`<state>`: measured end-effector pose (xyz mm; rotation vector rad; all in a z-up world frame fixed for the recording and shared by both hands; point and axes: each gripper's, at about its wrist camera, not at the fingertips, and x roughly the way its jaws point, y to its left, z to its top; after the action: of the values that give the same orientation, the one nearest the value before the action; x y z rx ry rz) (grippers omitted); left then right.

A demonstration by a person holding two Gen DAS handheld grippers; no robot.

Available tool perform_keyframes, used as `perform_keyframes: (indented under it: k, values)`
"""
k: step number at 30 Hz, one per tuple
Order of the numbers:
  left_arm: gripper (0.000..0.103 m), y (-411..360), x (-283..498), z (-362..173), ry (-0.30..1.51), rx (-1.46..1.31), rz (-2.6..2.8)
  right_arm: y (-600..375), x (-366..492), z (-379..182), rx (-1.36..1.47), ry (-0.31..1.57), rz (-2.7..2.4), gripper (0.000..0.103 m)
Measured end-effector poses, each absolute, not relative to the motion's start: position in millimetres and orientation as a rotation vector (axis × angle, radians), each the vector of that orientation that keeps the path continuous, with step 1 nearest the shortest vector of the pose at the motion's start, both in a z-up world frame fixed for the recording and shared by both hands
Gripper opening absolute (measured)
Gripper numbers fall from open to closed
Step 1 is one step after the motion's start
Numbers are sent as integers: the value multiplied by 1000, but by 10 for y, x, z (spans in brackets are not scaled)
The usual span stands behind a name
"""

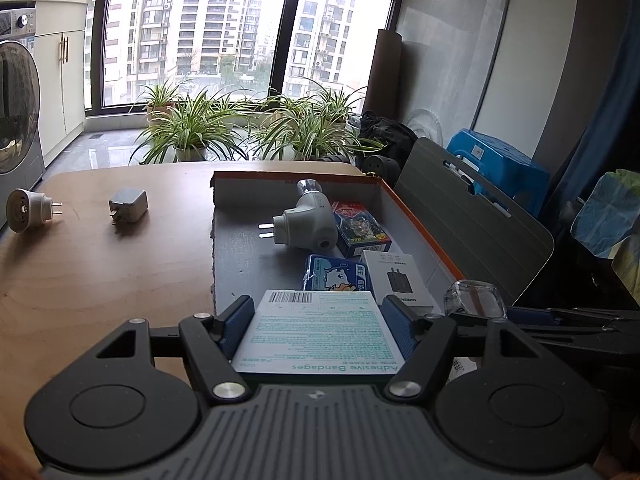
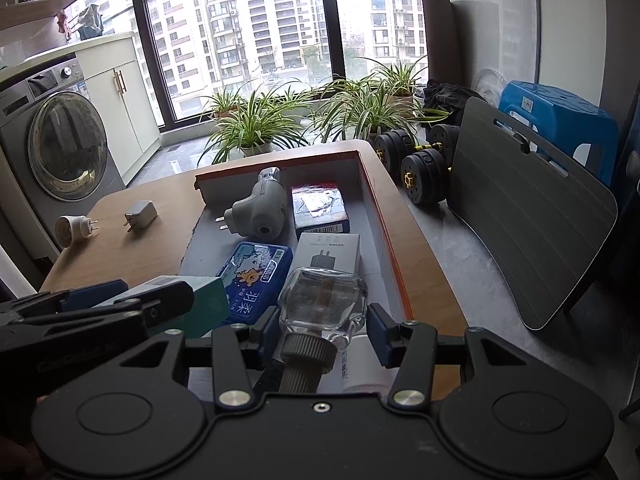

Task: Organize rigid objects
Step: 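Lower the bandage box with the left tool while the right tool lowers the glass bottle into the tray, then open the left tool on the bandage box while the right tool releases the glass bottle in the tray, then withdraw both open tools from the tray back over the table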

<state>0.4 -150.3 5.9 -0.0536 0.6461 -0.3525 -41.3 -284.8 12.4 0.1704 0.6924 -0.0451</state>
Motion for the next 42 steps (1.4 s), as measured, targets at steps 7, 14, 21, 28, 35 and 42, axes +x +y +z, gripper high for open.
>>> perform_keyframes:
  k: [7,14,21,28,35,42]
  values:
    - [72,-1511,20,20,648,-57,-359,-2871,-362,122,170,699,-49,58]
    - [71,-1558,60,-91,682,-41,-394,-2888,-281,72,157,709,-60,59]
    - [81,-1491,40,-159,741,-91,-425,-2924,-324,134,165,702,-64,60]
    - [83,-1348,30,-1,711,-100,-377,-2821,-351,285,153,674,-47,64]
    - [86,-1098,58,157,710,-101,-276,-2599,-306,424,132,660,-3,70]
    - [90,-791,96,272,704,-112,-183,-2323,-236,557,108,647,42,76]
